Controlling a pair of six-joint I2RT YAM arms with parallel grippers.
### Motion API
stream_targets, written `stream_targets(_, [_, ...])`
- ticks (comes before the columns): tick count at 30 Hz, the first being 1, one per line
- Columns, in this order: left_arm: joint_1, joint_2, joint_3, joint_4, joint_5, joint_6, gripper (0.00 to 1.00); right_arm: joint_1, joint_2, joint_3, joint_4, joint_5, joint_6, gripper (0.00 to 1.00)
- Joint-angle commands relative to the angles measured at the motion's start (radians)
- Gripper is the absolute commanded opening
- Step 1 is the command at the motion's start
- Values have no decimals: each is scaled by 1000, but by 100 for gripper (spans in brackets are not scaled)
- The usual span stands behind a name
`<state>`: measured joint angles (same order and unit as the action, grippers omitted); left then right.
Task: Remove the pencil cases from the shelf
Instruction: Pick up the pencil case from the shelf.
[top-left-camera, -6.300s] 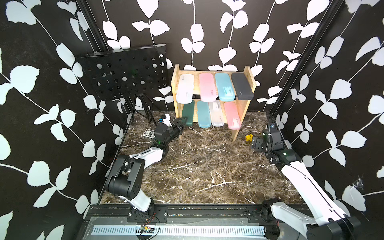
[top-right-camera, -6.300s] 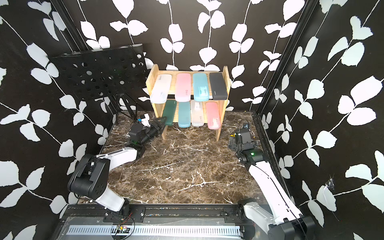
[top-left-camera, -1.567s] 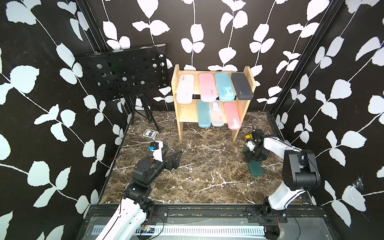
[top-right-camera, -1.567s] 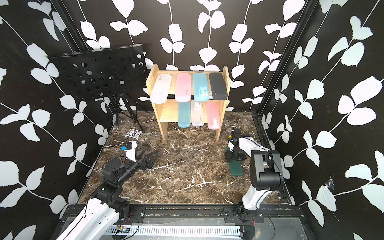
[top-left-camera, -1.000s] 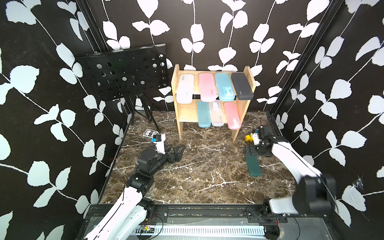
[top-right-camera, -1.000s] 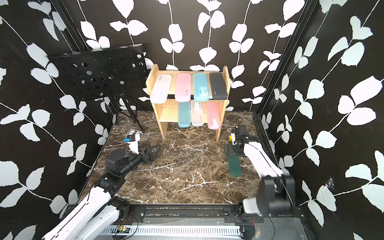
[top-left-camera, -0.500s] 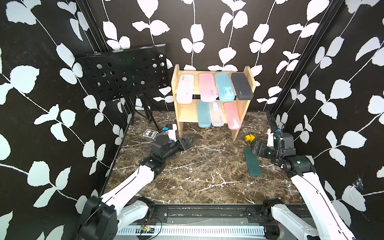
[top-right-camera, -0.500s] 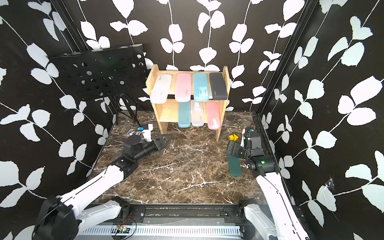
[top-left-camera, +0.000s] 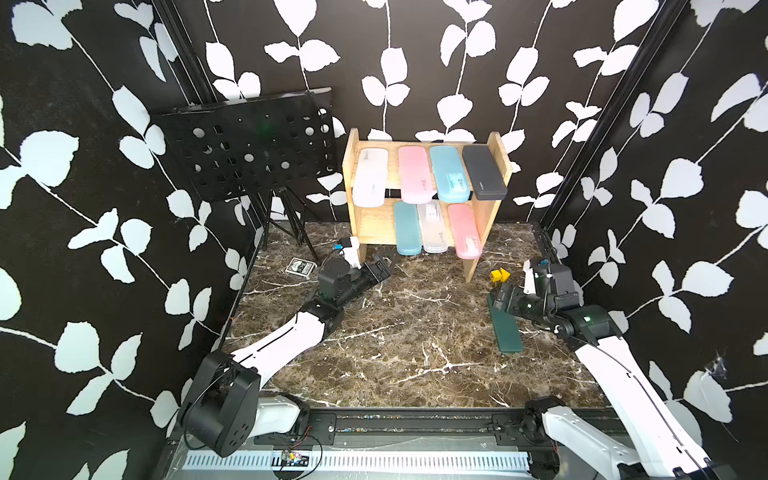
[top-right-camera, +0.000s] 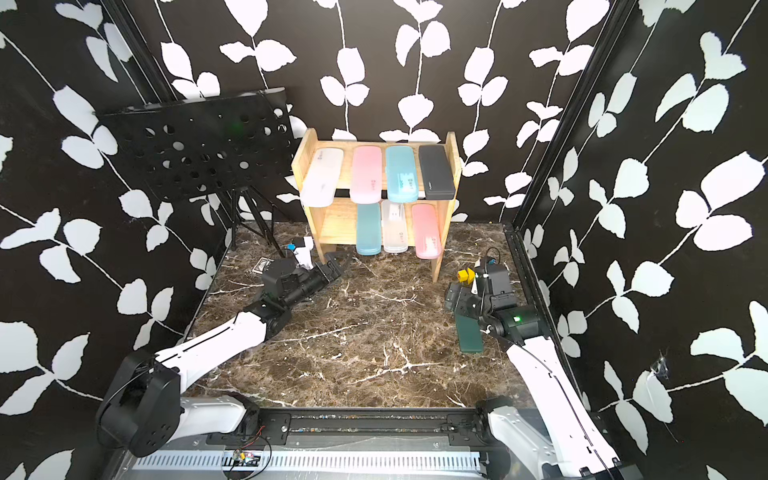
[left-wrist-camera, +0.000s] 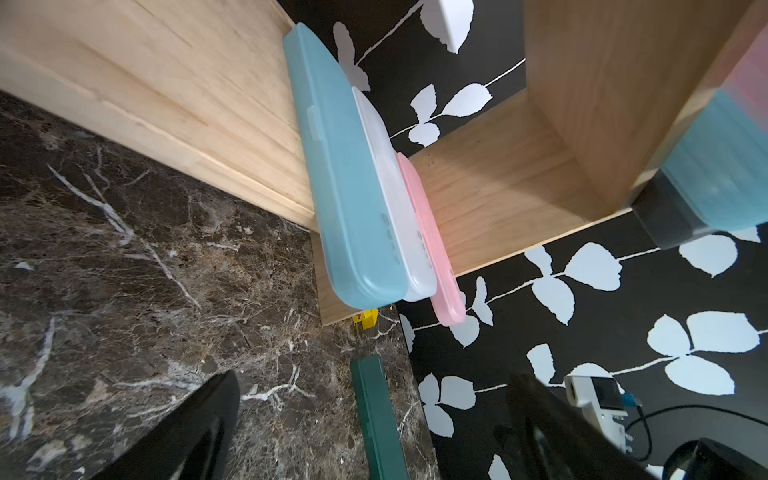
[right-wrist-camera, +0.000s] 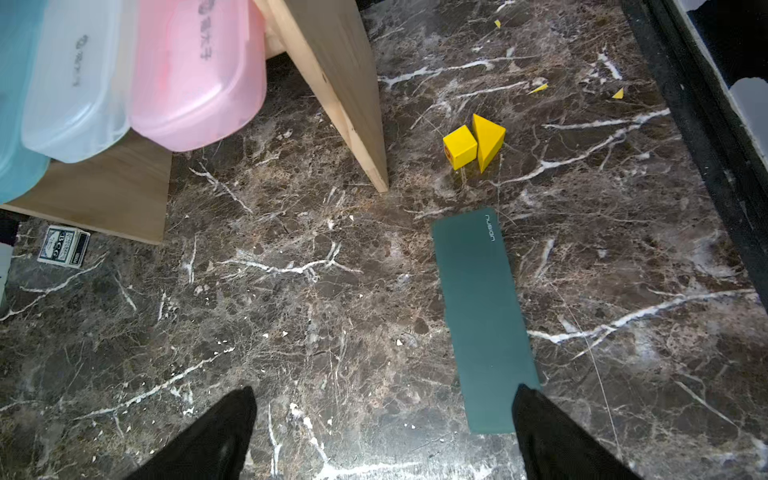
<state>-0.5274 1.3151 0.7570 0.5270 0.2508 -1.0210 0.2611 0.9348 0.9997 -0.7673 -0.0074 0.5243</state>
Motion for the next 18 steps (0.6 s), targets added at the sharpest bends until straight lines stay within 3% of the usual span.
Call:
stream_targets(1, [-9,24,64,55,-17,-29,99,19,6,33,33,20,14,100])
stream_targets(12, [-40,209,168,103,18,-118,98,30,30,50,61,17,22,99])
stream_targets(18, [-41,270,203,139,13,-135,84,33,39,60,53,17,10,99])
